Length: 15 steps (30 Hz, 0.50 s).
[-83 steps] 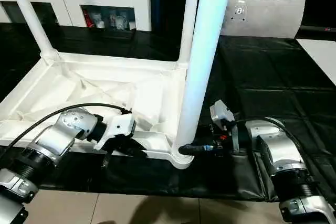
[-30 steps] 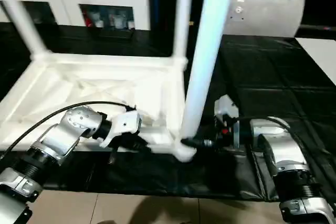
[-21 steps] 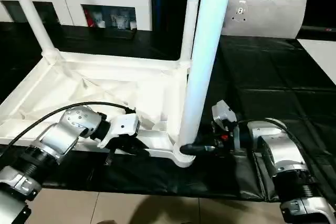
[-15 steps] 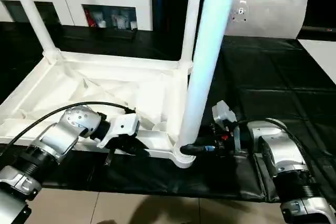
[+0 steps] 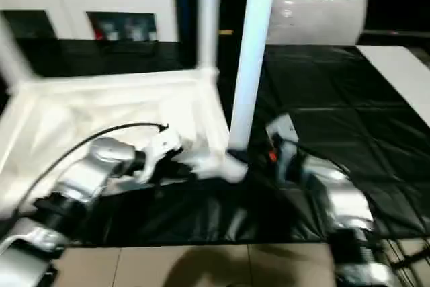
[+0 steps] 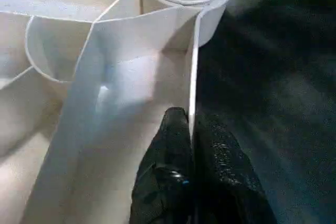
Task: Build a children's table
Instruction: Rotate leg to tighten
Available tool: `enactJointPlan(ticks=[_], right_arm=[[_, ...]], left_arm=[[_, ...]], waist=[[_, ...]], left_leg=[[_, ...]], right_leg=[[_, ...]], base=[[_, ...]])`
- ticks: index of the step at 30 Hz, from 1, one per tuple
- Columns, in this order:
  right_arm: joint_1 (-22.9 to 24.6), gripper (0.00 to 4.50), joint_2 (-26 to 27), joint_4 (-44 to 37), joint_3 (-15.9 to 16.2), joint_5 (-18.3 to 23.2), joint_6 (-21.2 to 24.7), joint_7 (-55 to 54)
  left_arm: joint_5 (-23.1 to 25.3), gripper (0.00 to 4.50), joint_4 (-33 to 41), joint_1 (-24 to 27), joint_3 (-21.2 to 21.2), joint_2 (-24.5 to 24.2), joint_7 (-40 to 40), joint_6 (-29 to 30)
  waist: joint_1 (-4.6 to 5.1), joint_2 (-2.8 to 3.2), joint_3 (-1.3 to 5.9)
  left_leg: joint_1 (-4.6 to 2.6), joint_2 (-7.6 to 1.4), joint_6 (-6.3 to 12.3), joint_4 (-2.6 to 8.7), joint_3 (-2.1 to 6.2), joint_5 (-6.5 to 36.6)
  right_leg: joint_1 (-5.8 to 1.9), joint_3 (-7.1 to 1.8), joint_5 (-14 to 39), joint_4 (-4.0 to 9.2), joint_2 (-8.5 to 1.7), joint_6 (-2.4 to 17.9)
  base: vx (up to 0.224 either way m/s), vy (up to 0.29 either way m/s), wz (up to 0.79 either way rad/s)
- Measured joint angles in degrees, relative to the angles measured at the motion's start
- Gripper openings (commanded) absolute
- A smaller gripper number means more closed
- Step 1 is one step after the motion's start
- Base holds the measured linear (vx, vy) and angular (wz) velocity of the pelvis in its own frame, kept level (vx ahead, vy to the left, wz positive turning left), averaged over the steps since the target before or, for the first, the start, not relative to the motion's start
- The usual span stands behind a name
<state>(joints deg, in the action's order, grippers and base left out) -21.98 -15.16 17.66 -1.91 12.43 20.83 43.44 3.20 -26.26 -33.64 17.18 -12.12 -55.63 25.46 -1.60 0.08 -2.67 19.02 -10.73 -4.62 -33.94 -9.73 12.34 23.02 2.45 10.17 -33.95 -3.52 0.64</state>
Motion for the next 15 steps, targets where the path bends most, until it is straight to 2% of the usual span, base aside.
enactJointPlan(ticks=[2,5,6,8,10,11,15], right_arm=[[-1.97,1.97,3.89,1.43,-0.38,-2.21,-0.23,-8.55],[-3.42,1.97,6.79,3.46,-0.38,-4.67,-2.38,-16.01],[-3.44,2.30,7.15,3.81,-0.38,-4.97,-3.12,-16.96],[-3.40,2.64,7.57,4.29,-0.65,-5.22,-4.41,-17.26],[-3.16,2.70,8.14,4.41,-1.28,-4.86,-5.28,-17.10],[-2.82,2.99,8.25,4.41,-2.03,-3.88,-5.70,-16.52],[-0.99,3.30,5.52,4.32,-2.38,-0.90,-8.47,-10.18]], left_arm=[[0.88,0.00,-0.62,-0.52,-1.22,2.66,5.07,1.99],[1.59,0.00,-1.49,-1.13,-1.60,4.99,9.77,2.70],[1.74,0.00,-1.50,-1.15,-1.57,5.27,10.34,2.70],[1.99,0.00,-1.43,-1.20,-1.49,5.43,10.67,2.57],[2.27,0.00,-1.37,-1.21,-1.12,5.46,10.73,1.91],[2.31,0.00,-1.29,-1.20,-0.69,5.27,10.51,1.39],[2.31,0.00,-0.32,-1.11,0.49,3.67,8.48,-0.34]], waist=[[0.35,0.03,0.02],[0.43,0.16,0.10],[0.41,0.20,0.13],[0.35,0.25,0.16],[0.21,0.25,0.15],[0.04,0.25,0.15],[-0.34,0.37,0.08]], left_leg=[[0.00,-0.01,0.00,0.00,0.06,0.00],[0.03,0.00,0.00,0.03,0.07,0.01],[0.04,0.00,0.00,0.08,0.07,0.01],[0.06,0.02,0.01,0.18,0.06,0.02],[0.08,0.02,0.01,0.26,0.06,0.02],[0.07,0.02,0.01,0.31,0.06,0.03],[0.11,0.00,0.00,0.56,0.06,0.03]], right_leg=[[0.03,0.09,0.00,0.03,0.02,0.00],[0.04,0.08,0.00,0.09,0.01,0.00],[0.03,0.07,0.00,0.16,0.02,0.00],[0.03,0.06,-0.01,0.23,0.02,0.00],[0.04,0.06,-0.03,0.24,0.02,0.03],[0.05,0.06,-0.07,0.23,0.02,0.06],[0.13,0.10,-0.23,0.22,0.06,0.26]], base=[[0.000,0.000,0.00],[0.000,0.000,0.00],[0.000,0.000,0.00],[0.000,0.000,0.00],[0.000,0.000,0.00],[0.000,0.000,0.00],[0.000,0.000,0.00]])
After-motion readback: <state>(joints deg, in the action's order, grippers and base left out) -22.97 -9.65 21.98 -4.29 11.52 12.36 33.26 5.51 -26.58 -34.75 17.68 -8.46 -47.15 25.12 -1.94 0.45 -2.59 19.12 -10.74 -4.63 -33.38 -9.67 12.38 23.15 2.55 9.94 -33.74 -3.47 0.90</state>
